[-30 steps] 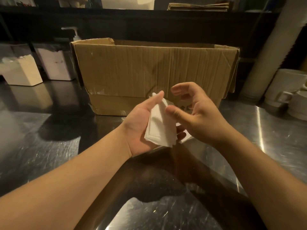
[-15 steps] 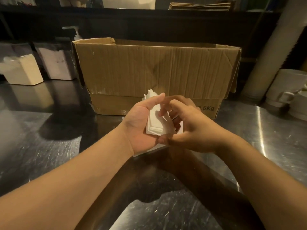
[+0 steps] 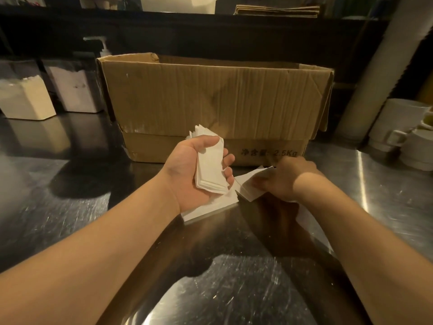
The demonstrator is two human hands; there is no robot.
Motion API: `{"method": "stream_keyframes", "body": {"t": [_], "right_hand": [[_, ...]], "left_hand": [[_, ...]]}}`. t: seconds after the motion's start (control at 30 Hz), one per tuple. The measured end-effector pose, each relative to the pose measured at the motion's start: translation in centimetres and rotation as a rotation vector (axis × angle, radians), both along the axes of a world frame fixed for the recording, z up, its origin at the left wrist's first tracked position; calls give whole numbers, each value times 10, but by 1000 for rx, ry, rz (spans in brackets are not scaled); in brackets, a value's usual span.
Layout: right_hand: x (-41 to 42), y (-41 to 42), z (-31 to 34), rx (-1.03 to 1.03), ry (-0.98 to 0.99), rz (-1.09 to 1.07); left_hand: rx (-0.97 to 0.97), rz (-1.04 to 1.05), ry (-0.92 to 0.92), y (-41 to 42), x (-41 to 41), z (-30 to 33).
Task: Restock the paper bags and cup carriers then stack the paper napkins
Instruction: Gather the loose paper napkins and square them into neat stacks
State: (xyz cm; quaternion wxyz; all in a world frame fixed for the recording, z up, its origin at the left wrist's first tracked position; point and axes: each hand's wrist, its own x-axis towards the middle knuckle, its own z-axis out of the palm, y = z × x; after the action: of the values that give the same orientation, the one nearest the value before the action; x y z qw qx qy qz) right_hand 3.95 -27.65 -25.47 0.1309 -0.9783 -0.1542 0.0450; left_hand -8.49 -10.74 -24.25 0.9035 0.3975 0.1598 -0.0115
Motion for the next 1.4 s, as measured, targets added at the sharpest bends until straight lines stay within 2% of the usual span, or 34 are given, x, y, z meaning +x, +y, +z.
{"method": "stream_keyframes", "body": {"t": [0.2,0.43,0.53,0.6,0.7,0.77,0.87,0.93,1.0,1.13,1.23,1.33,1.4], "right_hand": [[-1,-3,8,221,204,40],[-7,-2,13,426,139,45],[-12,1,20,537,156,53],[-18,-2,28,662,241,64],[-25,-18,41,971,531,287],[-27,-25,45,1046,647,481],[-31,-21,43,1160,724,620],[-36,-15,41,1221,710,629],[-43,-9,36,1214,583,603],[-50,0,28,1179,319,473],[-50,3,25,1181,176,424],[-49,3,25,1197,80,408],[-44,-3,32,1244,164,432]], "left_hand": [[29,15,28,0,1,-1],[45,19,41,1,2,-2],[55,48,40,0,1,1],[62,64,31,0,0,4],[93,62,19,3,0,4],[138,44,8,4,1,3],[239,-33,27,0,-1,4],[286,-103,9,-3,-4,5],[301,-156,-18,-6,-6,5],[143,-253,-77,-9,-7,2],[120,-315,-109,-10,-6,0],[137,-263,-82,-9,-6,-1],[109,-219,-72,-9,-6,0]]}}
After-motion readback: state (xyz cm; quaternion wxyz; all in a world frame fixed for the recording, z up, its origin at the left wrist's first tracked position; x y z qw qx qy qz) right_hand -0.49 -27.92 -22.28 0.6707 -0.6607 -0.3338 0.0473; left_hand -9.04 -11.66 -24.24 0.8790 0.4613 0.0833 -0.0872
